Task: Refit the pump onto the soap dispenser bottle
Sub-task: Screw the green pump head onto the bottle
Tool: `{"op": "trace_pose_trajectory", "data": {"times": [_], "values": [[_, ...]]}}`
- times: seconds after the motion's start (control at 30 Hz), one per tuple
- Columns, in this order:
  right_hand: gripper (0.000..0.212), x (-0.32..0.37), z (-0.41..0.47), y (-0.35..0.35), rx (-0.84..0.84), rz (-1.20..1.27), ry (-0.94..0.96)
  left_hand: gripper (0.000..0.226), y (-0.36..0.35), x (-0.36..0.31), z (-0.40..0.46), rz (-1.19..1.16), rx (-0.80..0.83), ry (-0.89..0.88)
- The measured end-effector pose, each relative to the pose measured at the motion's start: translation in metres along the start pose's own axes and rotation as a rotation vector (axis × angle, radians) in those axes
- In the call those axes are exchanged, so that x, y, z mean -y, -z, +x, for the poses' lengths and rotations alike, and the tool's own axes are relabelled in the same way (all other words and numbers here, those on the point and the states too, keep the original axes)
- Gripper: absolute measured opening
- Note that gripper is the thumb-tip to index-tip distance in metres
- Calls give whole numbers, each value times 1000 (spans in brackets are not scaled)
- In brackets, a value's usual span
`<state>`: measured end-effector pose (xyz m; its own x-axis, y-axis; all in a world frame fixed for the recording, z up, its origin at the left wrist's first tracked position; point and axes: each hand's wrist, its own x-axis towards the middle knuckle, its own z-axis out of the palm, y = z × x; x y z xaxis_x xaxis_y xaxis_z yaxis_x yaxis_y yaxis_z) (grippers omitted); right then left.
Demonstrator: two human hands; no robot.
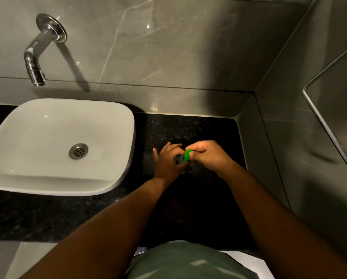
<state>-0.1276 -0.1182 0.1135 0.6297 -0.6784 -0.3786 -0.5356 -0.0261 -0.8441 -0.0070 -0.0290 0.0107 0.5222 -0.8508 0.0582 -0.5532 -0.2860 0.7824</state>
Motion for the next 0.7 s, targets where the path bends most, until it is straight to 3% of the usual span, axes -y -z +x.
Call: {"op": "trace_pose_trajectory", "data": {"times": [0.2,0.3,0.7], "values": [[11,3,4,-6,-22,-30,-69,23,1,0,1,16,-4,-2],[22,1,3,-10,-32,-11,-47,24,0,1,1,8,-8,4],[20,6,9,5,112,-101,-3,28,-1,3,2,19,0,11]]}}
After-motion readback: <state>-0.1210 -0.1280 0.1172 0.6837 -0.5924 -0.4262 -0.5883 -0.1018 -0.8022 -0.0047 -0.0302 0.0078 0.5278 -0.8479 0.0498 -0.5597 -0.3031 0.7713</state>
